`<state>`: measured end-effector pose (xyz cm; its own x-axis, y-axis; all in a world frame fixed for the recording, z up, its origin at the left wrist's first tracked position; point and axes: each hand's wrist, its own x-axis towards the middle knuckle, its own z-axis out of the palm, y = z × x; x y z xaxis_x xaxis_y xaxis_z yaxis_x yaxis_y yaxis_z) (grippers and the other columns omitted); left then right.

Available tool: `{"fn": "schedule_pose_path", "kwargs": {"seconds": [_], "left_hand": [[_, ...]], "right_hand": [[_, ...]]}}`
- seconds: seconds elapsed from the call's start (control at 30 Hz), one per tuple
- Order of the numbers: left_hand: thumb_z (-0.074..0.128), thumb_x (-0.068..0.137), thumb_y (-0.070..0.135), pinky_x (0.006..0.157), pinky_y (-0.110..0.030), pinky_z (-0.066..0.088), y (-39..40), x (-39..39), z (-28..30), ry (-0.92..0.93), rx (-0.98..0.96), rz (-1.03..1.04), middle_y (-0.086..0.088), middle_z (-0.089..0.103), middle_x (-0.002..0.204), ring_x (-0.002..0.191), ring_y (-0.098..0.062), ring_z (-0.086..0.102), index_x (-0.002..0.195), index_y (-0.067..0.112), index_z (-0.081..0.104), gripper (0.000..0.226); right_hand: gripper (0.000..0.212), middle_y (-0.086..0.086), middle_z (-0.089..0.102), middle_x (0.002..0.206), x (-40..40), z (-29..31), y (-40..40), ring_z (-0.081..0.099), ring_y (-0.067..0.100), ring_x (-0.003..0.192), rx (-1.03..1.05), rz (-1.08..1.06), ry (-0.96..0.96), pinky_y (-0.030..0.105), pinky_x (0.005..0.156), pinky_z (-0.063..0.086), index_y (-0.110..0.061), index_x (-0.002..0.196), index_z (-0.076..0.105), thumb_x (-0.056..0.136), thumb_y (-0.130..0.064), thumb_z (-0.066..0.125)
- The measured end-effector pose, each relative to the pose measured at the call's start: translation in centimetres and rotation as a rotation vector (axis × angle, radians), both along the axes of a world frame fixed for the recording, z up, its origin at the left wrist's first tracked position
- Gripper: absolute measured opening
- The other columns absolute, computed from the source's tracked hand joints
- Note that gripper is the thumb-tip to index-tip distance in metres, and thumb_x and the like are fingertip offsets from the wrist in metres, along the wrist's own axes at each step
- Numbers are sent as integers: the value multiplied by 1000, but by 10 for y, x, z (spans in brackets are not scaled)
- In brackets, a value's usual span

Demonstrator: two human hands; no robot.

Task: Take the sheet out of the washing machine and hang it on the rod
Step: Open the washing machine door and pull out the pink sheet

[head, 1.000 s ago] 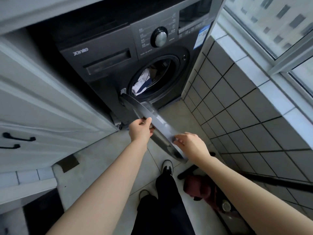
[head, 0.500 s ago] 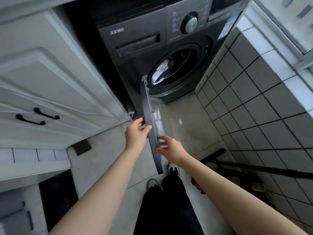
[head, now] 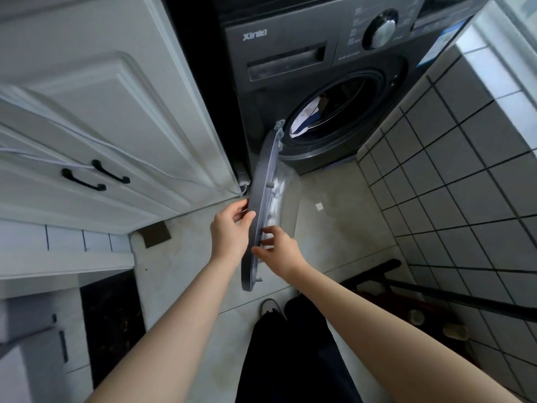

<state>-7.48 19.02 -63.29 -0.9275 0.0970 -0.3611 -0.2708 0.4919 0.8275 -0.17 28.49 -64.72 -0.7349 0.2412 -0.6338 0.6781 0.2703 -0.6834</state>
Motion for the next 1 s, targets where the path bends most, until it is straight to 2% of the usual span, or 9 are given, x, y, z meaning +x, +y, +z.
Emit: {"fn": "schedule_pose_path", "kwargs": {"seconds": [0.17,0.3,0.43,0.5,0.6,0.67,0.83,1.0], "left_hand": [[63,88,5,88,-16,43,-9,-5,4,17,-43,-6,3,67,104,97,-9,62,118,9,65,30],[57,94,17,82,-21,41,-9,-5,11,73,-122,1,2,67,97,99,-19,63,114,10,66,24],[53,95,29,96,-32,45,8,-13,21,179,-150,31,-3,65,116,108,-19,60,119,15,62,29],[52,95,31,97,-29,43,22,-20,27,232,-166,27,-1,62,120,109,-18,57,122,19,60,30],[52,95,29,92,-16,35,50,-28,36,307,-174,-38,1,60,120,115,-13,51,122,20,59,30],[54,95,26,90,-14,33,71,-32,39,351,-185,-90,1,61,117,114,-13,50,120,18,61,27],[56,93,21,93,-26,38,125,-37,28,449,-296,-308,-4,67,112,110,-22,55,116,11,64,26],[57,92,19,94,-27,36,177,-41,12,418,-376,-469,-6,65,115,114,-22,52,120,10,63,29]], "right_hand": [[43,6,62,123,-6,0,-9,61,22,108,46,88,2,36,90,53,-18,132,45,91,-26,57],[42,5,62,122,-5,0,6,61,23,105,113,138,-4,28,82,49,-15,134,44,93,-26,53],[41,3,64,120,0,-3,40,61,22,104,158,119,-32,25,78,46,-16,132,45,94,-27,51],[40,2,65,117,3,-5,62,61,22,106,201,116,-42,28,81,47,-15,131,47,93,-27,50],[39,1,68,113,6,-5,98,60,23,109,260,108,-33,32,89,47,-13,130,47,93,-25,51],[40,2,67,114,8,-6,125,59,24,110,287,105,-26,34,91,48,-12,131,46,93,-24,51],[40,5,63,122,4,-14,191,57,26,112,366,131,-21,30,88,45,-9,130,48,93,-23,51],[39,6,59,124,-11,-28,251,55,29,115,423,190,-20,33,91,46,-10,129,47,93,-24,52]]}}
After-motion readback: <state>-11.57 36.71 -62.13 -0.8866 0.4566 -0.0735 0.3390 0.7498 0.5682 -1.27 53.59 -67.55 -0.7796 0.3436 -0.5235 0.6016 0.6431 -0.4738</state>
